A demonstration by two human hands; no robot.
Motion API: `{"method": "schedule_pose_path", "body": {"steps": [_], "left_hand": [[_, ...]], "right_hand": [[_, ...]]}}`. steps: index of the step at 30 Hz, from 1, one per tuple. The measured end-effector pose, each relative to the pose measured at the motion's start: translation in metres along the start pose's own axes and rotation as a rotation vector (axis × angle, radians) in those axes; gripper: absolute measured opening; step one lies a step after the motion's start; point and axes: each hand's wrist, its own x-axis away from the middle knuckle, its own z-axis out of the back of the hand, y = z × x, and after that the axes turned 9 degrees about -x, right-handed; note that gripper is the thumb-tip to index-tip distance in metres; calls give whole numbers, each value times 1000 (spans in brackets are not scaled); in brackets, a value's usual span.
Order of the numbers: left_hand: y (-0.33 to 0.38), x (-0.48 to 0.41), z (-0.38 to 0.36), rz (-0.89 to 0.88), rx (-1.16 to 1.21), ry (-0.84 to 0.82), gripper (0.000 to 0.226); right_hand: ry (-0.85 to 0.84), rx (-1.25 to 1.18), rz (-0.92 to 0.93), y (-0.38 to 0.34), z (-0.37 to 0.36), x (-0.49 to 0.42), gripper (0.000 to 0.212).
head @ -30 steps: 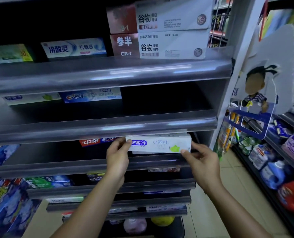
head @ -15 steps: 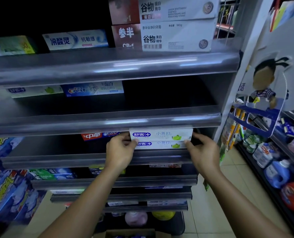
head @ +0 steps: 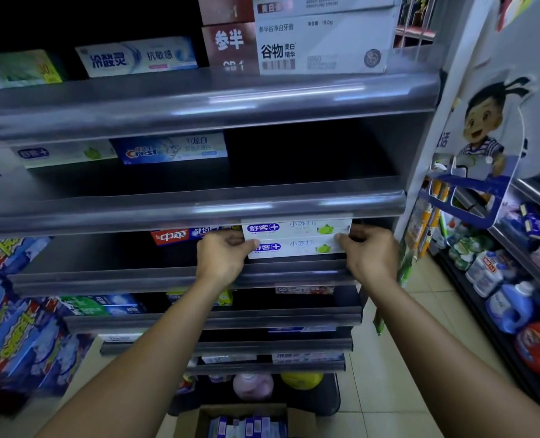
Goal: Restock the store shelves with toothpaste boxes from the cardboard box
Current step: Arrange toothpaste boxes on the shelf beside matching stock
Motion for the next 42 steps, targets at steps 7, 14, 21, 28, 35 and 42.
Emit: {"method": "schedule_pose_path", "body": {"steps": [7, 14, 21, 28, 35, 42], "left_hand": [[10, -11, -4, 116, 66, -38, 44], [7, -8, 5, 70, 51, -49, 35], [-93, 66, 37, -155, 214, 173, 23], [-314, 184, 29, 396, 115, 58, 30], [-484, 317, -61, 888, -55, -317, 45], [-584, 324, -173, 922, -56, -424, 47]], "right_hand": [[33, 36, -76, -12, -13, -7, 31], [42, 98, -77, -21, -14, 2, 20], [11, 42, 245, 19, -29, 101, 33], [-516, 294, -8, 142, -101, 216, 22], [-901, 540, -395, 309, -183, 301, 23], [-1058, 707, -555, 468, -230, 336, 8]]}}
